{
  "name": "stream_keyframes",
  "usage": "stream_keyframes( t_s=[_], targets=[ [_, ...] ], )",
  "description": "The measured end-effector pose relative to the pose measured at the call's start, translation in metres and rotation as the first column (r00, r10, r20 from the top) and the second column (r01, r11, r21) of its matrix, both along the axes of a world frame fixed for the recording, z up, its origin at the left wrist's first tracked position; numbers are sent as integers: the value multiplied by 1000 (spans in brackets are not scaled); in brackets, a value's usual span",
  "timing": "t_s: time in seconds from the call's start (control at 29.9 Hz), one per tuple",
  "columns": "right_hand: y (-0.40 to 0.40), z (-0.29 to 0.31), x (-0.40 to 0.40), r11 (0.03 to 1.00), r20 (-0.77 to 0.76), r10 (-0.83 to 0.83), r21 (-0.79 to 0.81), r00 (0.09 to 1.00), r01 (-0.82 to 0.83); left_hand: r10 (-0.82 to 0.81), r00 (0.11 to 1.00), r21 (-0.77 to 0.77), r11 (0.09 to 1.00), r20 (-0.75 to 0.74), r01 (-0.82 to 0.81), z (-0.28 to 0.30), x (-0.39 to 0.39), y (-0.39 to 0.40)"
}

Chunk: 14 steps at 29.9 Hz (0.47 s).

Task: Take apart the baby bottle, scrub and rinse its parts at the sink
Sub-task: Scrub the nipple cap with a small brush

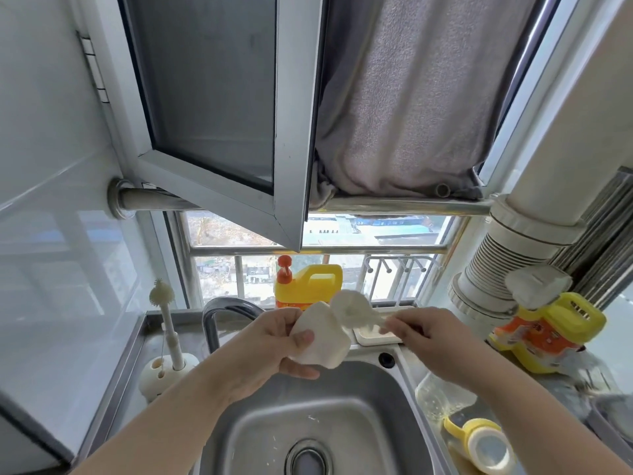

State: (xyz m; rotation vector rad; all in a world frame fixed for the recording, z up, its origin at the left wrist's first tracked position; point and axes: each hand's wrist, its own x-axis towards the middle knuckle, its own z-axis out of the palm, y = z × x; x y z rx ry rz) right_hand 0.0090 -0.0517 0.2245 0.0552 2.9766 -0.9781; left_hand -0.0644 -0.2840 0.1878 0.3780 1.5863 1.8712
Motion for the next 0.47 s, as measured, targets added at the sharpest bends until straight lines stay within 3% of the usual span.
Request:
stream_keyframes(
  t_s=[0.13,0.23,0.3,0.37,0.47],
  targets=[
    [-10,-3,-1,993,44,115,-6,992,-115,35,999,41,998,27,-36,1,0,2],
    [0,-1,-2,998,23,26,63,999,-27,56,998,50,997,41,-58,1,-1,1],
    [-5,-3,-5,1000,-45,9,-2,999,-9,65,997,46,997,31,-66,2,-1,2],
    [-11,-3,-3,996,-18,71,-45,997,-71,54,998,40,998,25,-55,3,-4,1],
    [1,0,1,992,75,86,86,994,-92,-17,1000,0,1000,2,17,2,-6,-4]
  ],
)
